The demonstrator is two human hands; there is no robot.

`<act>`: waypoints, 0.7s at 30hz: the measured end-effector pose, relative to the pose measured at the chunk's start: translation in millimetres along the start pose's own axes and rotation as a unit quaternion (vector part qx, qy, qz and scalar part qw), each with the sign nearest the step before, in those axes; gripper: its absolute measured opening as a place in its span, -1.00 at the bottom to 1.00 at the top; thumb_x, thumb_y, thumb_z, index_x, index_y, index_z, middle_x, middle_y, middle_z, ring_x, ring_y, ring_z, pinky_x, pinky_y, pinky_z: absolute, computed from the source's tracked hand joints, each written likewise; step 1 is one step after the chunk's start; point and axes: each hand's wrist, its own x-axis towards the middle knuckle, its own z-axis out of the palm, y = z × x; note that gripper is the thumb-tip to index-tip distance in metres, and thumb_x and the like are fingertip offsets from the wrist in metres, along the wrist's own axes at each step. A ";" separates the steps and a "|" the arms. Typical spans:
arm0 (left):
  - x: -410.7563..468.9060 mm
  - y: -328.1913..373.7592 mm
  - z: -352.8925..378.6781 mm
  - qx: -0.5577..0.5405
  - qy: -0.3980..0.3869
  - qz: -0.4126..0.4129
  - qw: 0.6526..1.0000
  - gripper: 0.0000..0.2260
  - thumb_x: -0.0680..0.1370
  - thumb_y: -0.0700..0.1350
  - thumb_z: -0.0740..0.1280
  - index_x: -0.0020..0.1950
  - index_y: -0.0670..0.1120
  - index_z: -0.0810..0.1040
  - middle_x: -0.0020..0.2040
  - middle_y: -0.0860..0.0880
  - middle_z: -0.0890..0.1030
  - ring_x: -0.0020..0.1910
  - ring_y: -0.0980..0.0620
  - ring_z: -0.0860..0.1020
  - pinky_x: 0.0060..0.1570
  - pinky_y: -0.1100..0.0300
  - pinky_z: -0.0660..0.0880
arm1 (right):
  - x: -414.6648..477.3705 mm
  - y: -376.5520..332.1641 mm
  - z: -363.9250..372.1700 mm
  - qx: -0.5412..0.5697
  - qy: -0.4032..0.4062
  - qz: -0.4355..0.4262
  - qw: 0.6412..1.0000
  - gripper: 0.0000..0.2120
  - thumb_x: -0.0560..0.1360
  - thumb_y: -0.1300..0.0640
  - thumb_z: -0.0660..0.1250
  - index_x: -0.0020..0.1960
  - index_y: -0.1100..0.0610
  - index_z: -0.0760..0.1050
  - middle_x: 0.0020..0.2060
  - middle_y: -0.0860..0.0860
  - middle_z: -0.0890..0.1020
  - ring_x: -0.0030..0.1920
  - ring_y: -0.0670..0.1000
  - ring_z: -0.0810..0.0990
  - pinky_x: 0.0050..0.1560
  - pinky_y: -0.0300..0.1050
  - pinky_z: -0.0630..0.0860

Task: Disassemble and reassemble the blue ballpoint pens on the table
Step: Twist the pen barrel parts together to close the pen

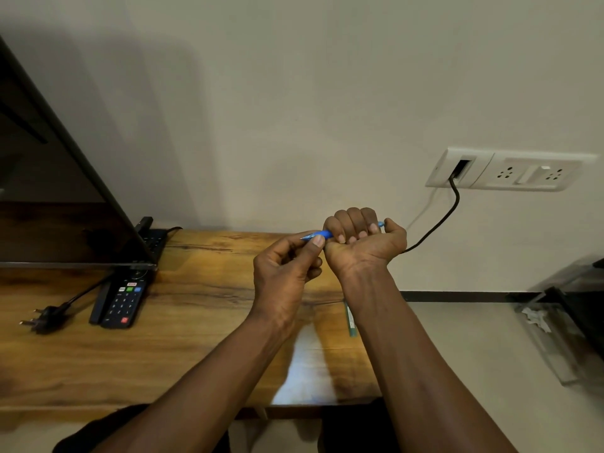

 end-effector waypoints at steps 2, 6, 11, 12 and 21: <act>-1.1 0.7 -1.4 0.002 -0.005 0.001 1.000 -0.92 0.55 -0.21 0.51 0.02 -0.13 0.77 -0.22 -0.08 0.62 -0.25 0.06 0.57 -0.19 0.15 0.58 | -1.1 0.7 -0.5 -0.004 -0.008 0.007 1.000 -0.59 0.54 -0.07 0.01 -0.43 0.08 0.18 -0.56 -0.04 0.14 -0.57 -0.05 0.08 -0.50 -0.26 0.10; -4.2 1.7 -2.7 0.012 -0.016 0.000 1.000 -0.91 0.55 -0.20 0.51 0.04 -0.11 0.77 -0.21 -0.07 0.64 -0.23 0.06 0.57 -0.16 0.13 0.58 | -2.7 -1.7 -1.3 -0.021 -0.011 0.005 1.000 -0.60 0.53 -0.05 0.00 -0.44 0.08 0.17 -0.56 -0.04 0.14 -0.57 -0.05 0.07 -0.49 -0.25 0.08; -7.3 2.3 -3.1 0.063 -0.028 0.023 0.997 -0.89 0.57 -0.18 0.50 0.06 -0.06 0.77 -0.19 -0.01 0.69 -0.19 0.06 0.60 -0.11 0.12 0.61 | -1.9 -6.5 -3.9 -0.032 -0.025 0.003 0.999 -0.60 0.53 -0.07 0.02 -0.43 0.08 0.18 -0.56 -0.04 0.13 -0.56 -0.05 0.07 -0.45 -0.24 0.04; -8.0 2.3 -3.1 0.063 -0.027 0.022 0.997 -0.89 0.57 -0.18 0.50 0.07 -0.06 0.77 -0.20 -0.01 0.69 -0.19 0.06 0.59 -0.11 0.11 0.60 | -1.5 -7.1 -4.4 -0.034 -0.032 0.008 0.999 -0.60 0.53 -0.08 0.02 -0.43 0.08 0.18 -0.56 -0.04 0.13 -0.56 -0.05 0.07 -0.45 -0.24 0.05; -8.3 1.5 -2.7 0.082 -0.024 0.023 0.996 -0.89 0.57 -0.16 0.50 0.07 -0.02 0.77 -0.21 0.00 0.68 -0.20 0.06 0.59 -0.09 0.11 0.62 | 0.9 -11.1 -4.3 -0.055 -0.066 0.022 0.996 -0.60 0.52 -0.09 0.04 -0.42 0.08 0.18 -0.56 -0.05 0.14 -0.54 -0.06 0.05 -0.46 -0.25 0.05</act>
